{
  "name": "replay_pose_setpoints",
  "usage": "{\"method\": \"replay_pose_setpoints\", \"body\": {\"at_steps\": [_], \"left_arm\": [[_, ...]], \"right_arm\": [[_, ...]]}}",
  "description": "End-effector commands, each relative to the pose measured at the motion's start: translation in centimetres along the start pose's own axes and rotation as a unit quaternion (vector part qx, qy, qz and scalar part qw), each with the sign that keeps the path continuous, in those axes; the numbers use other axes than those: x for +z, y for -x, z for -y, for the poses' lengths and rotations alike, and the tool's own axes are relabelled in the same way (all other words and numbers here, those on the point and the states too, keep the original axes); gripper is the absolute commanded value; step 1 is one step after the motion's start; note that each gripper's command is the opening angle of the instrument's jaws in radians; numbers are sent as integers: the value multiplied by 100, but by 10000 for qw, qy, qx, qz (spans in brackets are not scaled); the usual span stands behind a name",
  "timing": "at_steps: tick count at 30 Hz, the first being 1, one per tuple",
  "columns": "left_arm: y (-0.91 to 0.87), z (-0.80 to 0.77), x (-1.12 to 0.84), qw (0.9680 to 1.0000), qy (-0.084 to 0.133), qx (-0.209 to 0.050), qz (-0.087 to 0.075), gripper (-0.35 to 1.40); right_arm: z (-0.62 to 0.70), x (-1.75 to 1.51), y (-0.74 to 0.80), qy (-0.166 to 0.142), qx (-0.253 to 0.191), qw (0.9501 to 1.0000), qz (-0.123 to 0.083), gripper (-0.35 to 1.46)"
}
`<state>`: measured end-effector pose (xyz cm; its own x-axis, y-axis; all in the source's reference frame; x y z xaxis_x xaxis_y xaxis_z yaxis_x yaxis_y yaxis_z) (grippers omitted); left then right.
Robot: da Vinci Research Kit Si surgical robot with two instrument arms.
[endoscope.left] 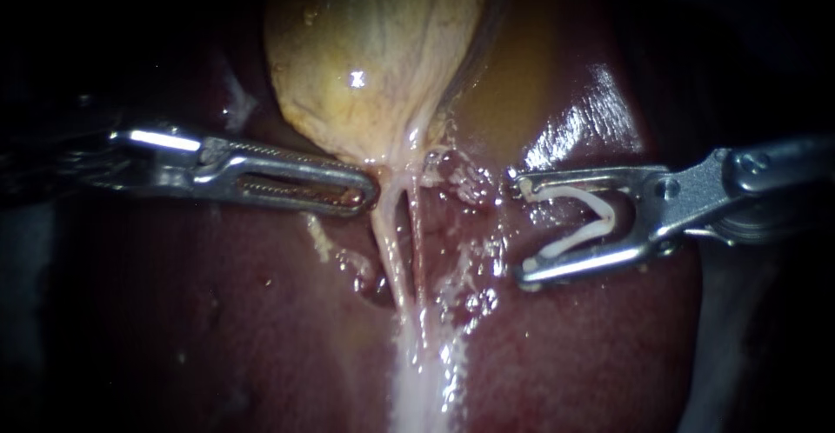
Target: Clipping first clip left tube
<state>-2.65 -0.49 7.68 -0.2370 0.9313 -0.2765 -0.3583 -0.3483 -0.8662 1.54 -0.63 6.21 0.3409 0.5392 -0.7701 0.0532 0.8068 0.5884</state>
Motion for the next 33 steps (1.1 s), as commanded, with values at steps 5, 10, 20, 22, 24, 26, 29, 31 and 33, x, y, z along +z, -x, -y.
{"method": "replay_pose_setpoints", "body": {"at_steps": [5, 10, 20, 22, 24, 26, 29, 31, 33], "left_arm": [[1, -5, -5, 10000, 5, -5, 3, -35], [-2, -20, -17, 10000, 23, -33, 12, -35], [-13, -45, -44, 9999, 59, -94, 10, -35], [-16, -51, -49, 9999, 66, -138, -5, -35], [-18, -54, -53, 9999, 79, -148, -34, -35], [-19, -57, -56, 9999, 81, -124, -52, -35], [-18, -58, -57, 9999, 79, -125, -53, -35], [-18, -58, -57, 9999, 79, -125, -53, -35], [-18, -58, -57, 9999, 79, -125, -53, -35]], "right_arm": [[1, 1, 0, 1, 0, 10000, 1, 49], [1, 2, 0, 3, 0, 10000, 1, 49], [1, 4, 0, 10, 1, 10000, -14, 49], [1, 4, 0, 10, 0, 10000, -14, 49], [1, 4, 0, 11, 0, 10000, -14, 49], [1, 5, 0, 12, 0, 10000, -14, 49], [1, 6, 0, 14, -1, 10000, -14, 49], [1, 7, 0, 18, -2, 10000, -14, 49], [2, 11, 1, 13, -8, 10000, -14, 49]]}}
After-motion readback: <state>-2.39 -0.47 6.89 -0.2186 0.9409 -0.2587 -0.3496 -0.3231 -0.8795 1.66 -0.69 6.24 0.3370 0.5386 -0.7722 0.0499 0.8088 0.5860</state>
